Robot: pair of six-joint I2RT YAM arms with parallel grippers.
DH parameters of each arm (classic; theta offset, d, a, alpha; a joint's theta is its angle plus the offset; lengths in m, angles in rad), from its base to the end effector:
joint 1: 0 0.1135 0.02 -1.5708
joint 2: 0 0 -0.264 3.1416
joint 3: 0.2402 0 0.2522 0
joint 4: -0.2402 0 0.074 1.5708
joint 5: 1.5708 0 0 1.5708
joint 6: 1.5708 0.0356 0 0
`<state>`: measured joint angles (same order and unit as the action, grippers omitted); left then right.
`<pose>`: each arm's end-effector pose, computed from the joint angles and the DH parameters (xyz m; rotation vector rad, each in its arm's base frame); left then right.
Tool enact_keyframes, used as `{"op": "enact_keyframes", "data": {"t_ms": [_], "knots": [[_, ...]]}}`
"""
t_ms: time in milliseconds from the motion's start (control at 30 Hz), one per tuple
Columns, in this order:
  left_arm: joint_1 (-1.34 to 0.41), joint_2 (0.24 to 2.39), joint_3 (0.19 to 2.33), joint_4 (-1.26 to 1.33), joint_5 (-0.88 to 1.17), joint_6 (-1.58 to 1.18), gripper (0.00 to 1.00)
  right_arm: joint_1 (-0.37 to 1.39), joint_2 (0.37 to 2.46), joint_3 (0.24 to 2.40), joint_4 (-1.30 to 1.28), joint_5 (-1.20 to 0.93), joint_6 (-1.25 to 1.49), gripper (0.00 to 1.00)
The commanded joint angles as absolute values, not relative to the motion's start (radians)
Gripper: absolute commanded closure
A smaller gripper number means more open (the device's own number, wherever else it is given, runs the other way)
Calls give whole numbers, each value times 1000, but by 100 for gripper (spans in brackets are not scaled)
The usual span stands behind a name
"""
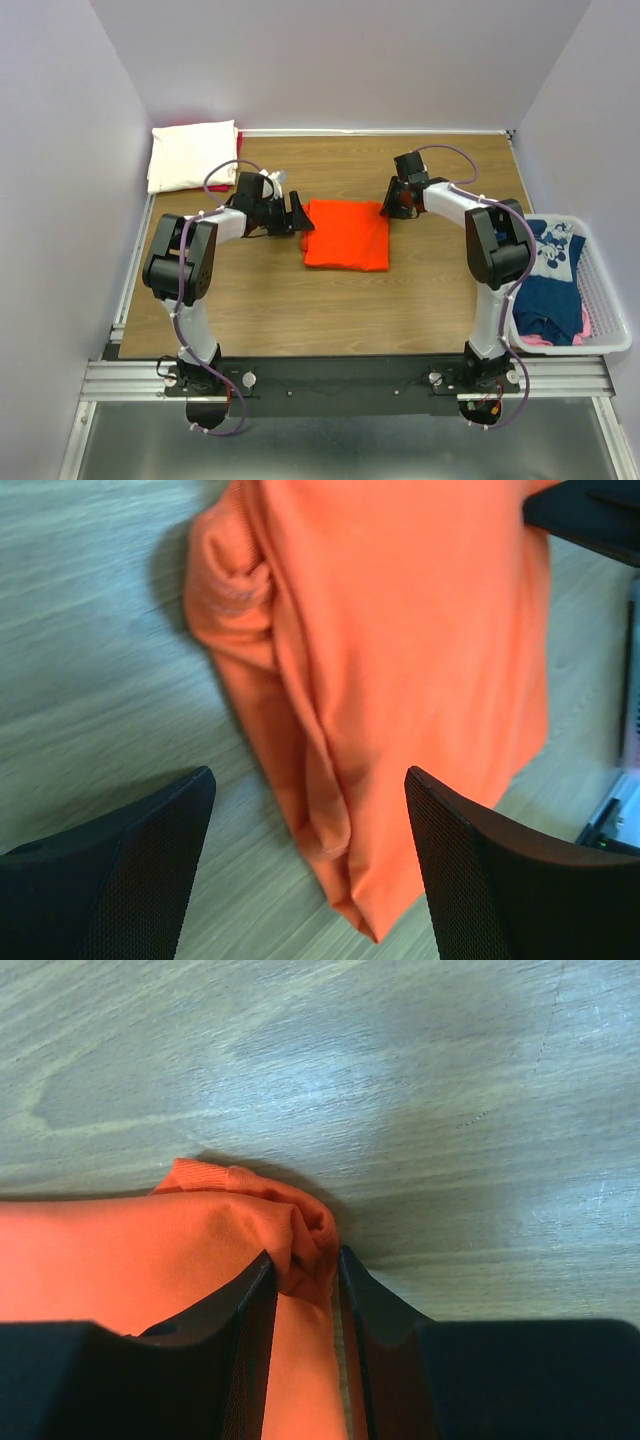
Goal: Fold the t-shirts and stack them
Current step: Neatly place the folded tshirt to the corner
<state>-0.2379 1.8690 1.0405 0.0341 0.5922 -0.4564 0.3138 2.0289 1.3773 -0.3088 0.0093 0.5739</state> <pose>0.3645 -0.1088 0.1520 0.0362 2.4306 -1.0276 0.4098 0.1326 0.1596 0.3365 2.5439 0.3364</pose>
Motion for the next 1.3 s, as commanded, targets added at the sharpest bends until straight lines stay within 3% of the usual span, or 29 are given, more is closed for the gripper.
{"op": "enact_keyframes", "data": {"t_ms": [0,300,400,433,500,533,567,633,767,1133,1267], "knots": [[-256,1946,1040,28,623,-492,16,308,2075,1394,-328,5,548,63],[-362,2028,1084,2,470,-561,32,307,2088,1407,-328,-35,546,63],[-403,2052,1132,-32,414,-572,49,307,2083,1408,-328,-38,548,63],[-413,2056,1164,-66,363,-566,66,305,2080,1408,-328,-40,548,63],[-420,2049,1207,-113,293,-539,78,307,2059,1405,-328,-40,548,62],[-425,2045,1256,-174,202,-510,94,307,2049,1405,-328,-38,548,55],[-425,2043,1281,-202,160,-490,100,305,2040,1404,-330,-38,549,51],[-425,2045,1360,-286,38,-442,100,307,2005,1399,-330,-41,549,39],[-420,2052,1500,-394,-148,-375,100,307,1921,1373,-333,-37,557,25],[-373,2259,2009,-635,-563,-175,100,308,1700,1204,-333,-75,584,24],[-324,2309,2141,-664,-629,-117,100,314,1646,1161,-334,-97,588,24]]}}
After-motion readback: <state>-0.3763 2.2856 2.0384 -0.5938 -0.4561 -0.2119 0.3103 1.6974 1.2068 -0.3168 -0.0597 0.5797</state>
